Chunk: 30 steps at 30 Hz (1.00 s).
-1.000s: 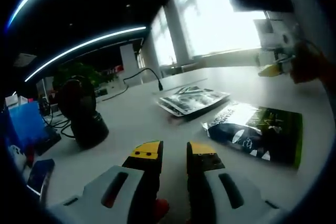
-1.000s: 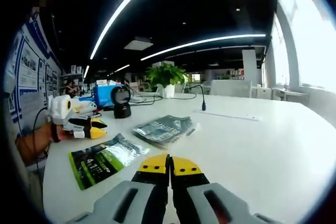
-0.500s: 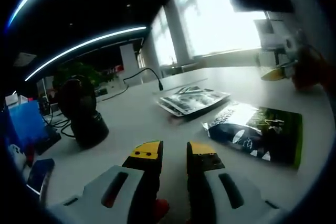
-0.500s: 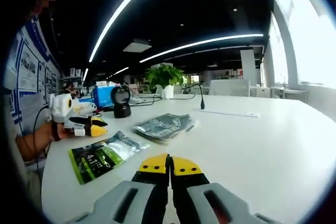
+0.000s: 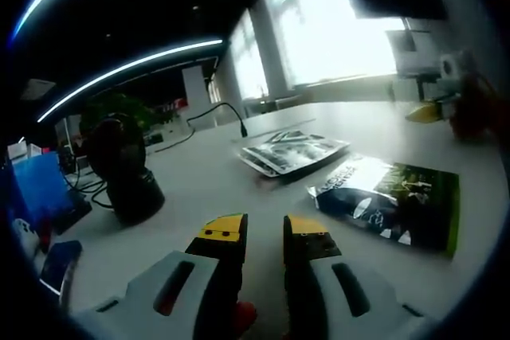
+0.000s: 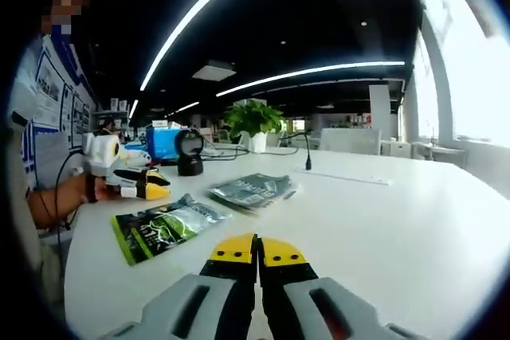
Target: Clip sheet goods on table flip sheet goods clip sheet goods scan sheet goods put sheet goods back to table
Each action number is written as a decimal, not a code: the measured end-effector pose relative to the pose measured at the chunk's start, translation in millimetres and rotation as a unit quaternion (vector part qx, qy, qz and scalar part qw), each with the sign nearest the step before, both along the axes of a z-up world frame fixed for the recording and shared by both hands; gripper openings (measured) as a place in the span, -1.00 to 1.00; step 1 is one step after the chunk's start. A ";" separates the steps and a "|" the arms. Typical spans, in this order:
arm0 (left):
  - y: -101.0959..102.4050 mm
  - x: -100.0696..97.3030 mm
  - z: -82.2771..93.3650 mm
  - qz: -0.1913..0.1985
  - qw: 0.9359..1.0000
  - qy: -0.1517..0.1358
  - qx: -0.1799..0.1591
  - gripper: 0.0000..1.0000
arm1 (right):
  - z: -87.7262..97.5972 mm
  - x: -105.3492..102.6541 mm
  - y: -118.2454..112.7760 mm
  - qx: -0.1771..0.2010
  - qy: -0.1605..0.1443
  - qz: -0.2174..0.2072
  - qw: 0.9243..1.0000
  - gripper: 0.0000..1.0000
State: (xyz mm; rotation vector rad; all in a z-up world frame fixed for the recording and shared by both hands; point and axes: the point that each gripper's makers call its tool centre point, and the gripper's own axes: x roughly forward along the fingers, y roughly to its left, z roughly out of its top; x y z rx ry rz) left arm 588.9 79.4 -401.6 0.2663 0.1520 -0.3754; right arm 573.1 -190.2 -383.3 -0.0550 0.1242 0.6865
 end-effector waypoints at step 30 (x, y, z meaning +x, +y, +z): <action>0.1 -0.3 -1.5 0.002 1.000 0.001 0.010 -0.77 | 5.8 -3.9 1.4 0.000 -0.039 0.007 0.999 -1.00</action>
